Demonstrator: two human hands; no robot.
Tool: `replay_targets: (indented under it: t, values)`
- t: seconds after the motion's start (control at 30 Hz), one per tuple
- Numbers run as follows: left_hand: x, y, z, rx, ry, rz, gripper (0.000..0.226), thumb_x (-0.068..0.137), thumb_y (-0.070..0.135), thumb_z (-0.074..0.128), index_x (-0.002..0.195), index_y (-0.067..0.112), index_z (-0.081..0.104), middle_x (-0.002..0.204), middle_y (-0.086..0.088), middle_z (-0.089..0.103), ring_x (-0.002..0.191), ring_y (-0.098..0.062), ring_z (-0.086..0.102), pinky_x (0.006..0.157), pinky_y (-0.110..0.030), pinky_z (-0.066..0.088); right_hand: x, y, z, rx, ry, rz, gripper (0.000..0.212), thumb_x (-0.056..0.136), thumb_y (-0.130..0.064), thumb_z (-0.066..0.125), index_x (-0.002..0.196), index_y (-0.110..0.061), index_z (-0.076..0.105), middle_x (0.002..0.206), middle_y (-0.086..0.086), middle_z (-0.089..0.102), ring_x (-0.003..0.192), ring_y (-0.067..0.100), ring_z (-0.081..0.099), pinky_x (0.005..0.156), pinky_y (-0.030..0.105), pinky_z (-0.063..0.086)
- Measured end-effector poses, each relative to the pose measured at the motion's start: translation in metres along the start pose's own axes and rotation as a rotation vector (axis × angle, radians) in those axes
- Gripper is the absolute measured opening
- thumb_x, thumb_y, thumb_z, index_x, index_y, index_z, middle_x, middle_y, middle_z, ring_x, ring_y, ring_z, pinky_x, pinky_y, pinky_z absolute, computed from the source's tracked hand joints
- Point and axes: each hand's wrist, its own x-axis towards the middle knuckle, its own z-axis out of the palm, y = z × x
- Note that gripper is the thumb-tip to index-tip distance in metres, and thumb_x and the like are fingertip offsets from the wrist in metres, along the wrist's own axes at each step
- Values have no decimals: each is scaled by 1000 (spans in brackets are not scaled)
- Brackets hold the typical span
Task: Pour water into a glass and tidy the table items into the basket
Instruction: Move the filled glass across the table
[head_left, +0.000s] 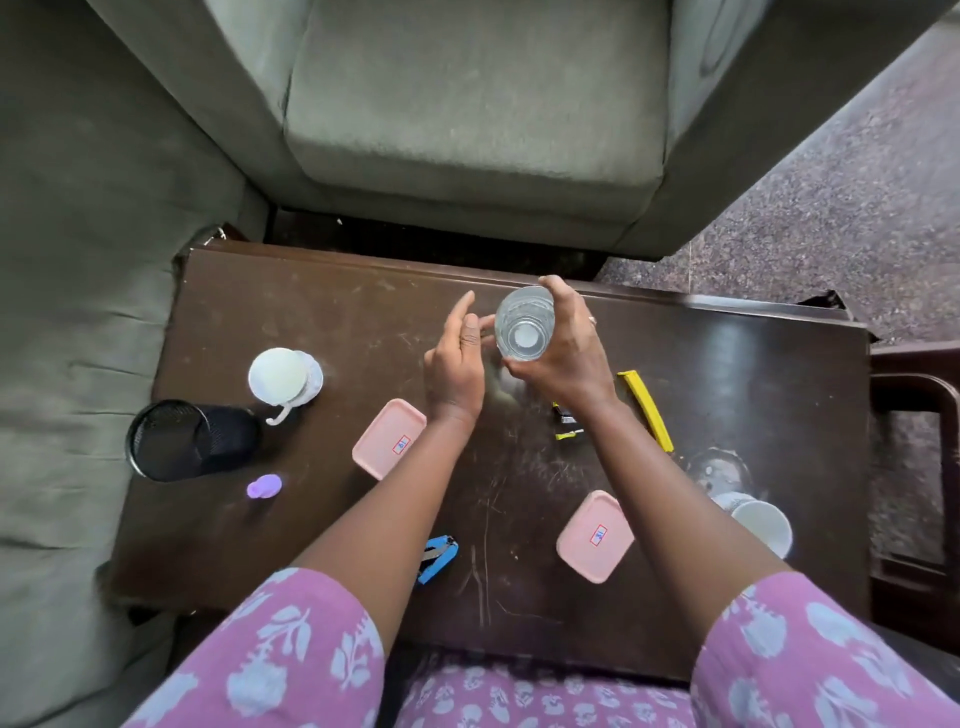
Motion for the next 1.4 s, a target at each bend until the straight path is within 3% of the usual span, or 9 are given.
replay_targets:
  t: [0.17,0.3,0.47,0.63,0.73,0.93,1.13,1.23,1.4]
  values:
    - [7,-11,-10,-34,4,-33,35,99,25,34,130,18,48,102,1,70,78,3,66,78,-13,50,7,-5,17,-20,-25,-7,92,56,-19,82,126,-21,23,119,14,52,107,27,51,90,35,36]
    - [13,-14,-14,-24,18,-52,41,96,35,31,130,22,47,104,-1,71,82,-6,69,83,-27,54,10,-8,25,-23,-28,12,91,56,-21,83,126,-22,24,121,12,52,105,20,47,86,28,34]
    - [20,-17,-16,-56,40,-75,43,94,37,30,129,21,49,100,-1,72,84,-11,70,82,-40,56,11,-13,28,-40,-12,-1,92,56,-19,83,126,-20,23,120,16,52,103,29,52,81,31,38]
    - [22,-17,-16,-28,57,-74,41,94,35,30,127,21,51,96,0,73,81,-15,71,81,-37,56,10,-15,28,-51,-22,34,94,57,-19,84,126,-24,21,124,16,50,110,29,49,86,38,44]
    - [20,-14,-16,-3,66,-49,41,95,33,29,127,19,51,95,3,72,80,-14,71,77,-26,54,11,-15,28,-40,-51,71,96,59,-22,84,128,-27,18,127,15,47,112,29,48,83,35,43]
    - [16,-9,-15,31,89,-2,39,96,27,29,125,14,52,96,-4,73,78,-16,70,72,-17,49,8,-14,27,11,-84,114,100,60,-19,84,135,-26,16,132,11,43,114,27,45,81,31,37]
    - [8,-4,-12,106,138,49,43,94,26,30,126,9,52,108,-6,70,100,-25,65,87,-34,49,4,-16,22,48,-126,127,104,62,-17,82,138,-28,13,140,8,36,121,26,41,86,32,35]
    - [1,4,-7,102,169,50,41,94,22,32,125,7,53,117,-9,65,110,-26,59,94,-30,42,0,-12,14,50,-111,115,99,61,-15,82,140,-15,22,140,9,36,125,25,39,96,33,36]
    - [-16,22,11,167,191,202,35,90,7,38,117,-7,56,119,-22,60,112,-36,56,97,-33,38,-18,-3,-6,32,-113,137,94,65,-20,82,140,-14,25,143,10,32,132,24,34,102,34,36]
